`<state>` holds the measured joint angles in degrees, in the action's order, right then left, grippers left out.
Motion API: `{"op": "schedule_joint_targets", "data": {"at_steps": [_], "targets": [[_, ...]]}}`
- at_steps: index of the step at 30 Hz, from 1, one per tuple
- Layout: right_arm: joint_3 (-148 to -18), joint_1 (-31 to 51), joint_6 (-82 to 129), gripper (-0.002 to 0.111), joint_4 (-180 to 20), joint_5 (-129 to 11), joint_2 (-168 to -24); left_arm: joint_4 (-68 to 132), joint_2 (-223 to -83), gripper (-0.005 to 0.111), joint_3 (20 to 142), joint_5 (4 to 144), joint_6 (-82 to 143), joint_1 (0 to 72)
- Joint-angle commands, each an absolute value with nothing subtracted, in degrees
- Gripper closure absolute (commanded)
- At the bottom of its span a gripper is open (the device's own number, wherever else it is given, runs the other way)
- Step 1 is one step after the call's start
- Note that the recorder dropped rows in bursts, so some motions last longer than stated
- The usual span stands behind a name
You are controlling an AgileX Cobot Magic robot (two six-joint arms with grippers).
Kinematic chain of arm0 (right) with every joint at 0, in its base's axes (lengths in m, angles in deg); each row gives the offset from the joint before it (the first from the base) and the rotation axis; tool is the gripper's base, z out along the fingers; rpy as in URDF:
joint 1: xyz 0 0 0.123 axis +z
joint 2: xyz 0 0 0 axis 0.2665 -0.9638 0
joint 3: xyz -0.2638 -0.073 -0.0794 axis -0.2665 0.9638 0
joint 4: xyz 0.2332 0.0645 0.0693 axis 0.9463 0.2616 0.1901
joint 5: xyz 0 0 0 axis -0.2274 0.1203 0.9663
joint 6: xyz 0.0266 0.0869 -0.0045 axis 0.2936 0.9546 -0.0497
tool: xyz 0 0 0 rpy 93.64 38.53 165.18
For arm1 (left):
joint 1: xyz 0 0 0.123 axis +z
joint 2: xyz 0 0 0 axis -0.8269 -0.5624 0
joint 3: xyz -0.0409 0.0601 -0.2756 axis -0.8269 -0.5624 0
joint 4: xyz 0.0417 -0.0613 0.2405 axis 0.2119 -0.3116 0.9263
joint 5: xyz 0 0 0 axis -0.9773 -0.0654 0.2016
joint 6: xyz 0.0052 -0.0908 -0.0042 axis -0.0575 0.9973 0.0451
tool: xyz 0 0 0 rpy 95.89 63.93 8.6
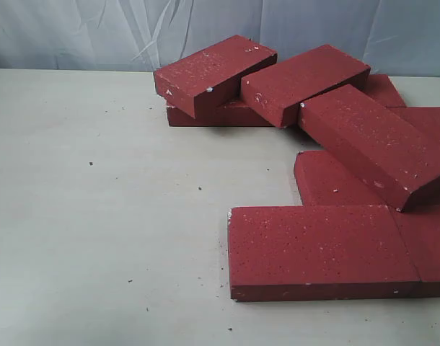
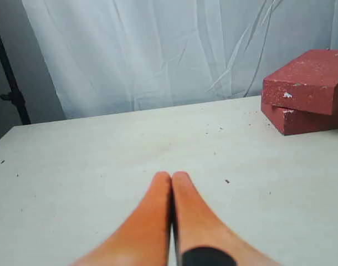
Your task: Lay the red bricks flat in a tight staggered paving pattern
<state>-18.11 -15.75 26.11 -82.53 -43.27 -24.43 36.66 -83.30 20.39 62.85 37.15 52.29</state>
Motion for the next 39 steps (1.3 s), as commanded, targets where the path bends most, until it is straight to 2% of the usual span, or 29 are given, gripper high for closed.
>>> {"op": "schedule_joint_targets", "data": {"at_steps": [1, 7, 14, 18, 24, 34, 39], "targets": [[-18.0, -16.0, 25.4, 0.109, -83.7, -47.2, -24.0, 34.7, -83.0, 0.107, 20.1, 67.9, 37.2, 52.2], [-18.0, -16.0, 23.9, 0.109, -83.0, -57.9, -24.0, 27.9, -83.0, 0.107, 20.1, 71.3, 37.6, 52.2], [-18.0, -16.0, 23.9, 0.109, -72.6, -63.9, -24.0, 21.9, -83.0, 0.107, 20.1, 74.2, 37.6, 52.2], [-18.0, -16.0, 23.9, 0.109, -68.5, -65.7, -24.0, 19.7, -83.0, 0.107, 20.1, 83.0, 39.1, 52.2], [-18.0, -16.0, 26.4, 0.109, -67.1, -76.3, -26.4, 19.9, -83.1, 0.107, 20.1, 94.0, 45.1, 52.2], [-34.3, -16.0, 27.2, 0.109, -70.3, -77.6, -44.3, 22.5, -102.9, 0.107, 30.7, 97.6, 46.9, 52.2], [-40.0, -16.0, 27.2, 0.109, -71.9, -77.6, -51.7, 30.6, -112.8, 0.107, 35.6, 97.5, 51.6, 52.2]]}}
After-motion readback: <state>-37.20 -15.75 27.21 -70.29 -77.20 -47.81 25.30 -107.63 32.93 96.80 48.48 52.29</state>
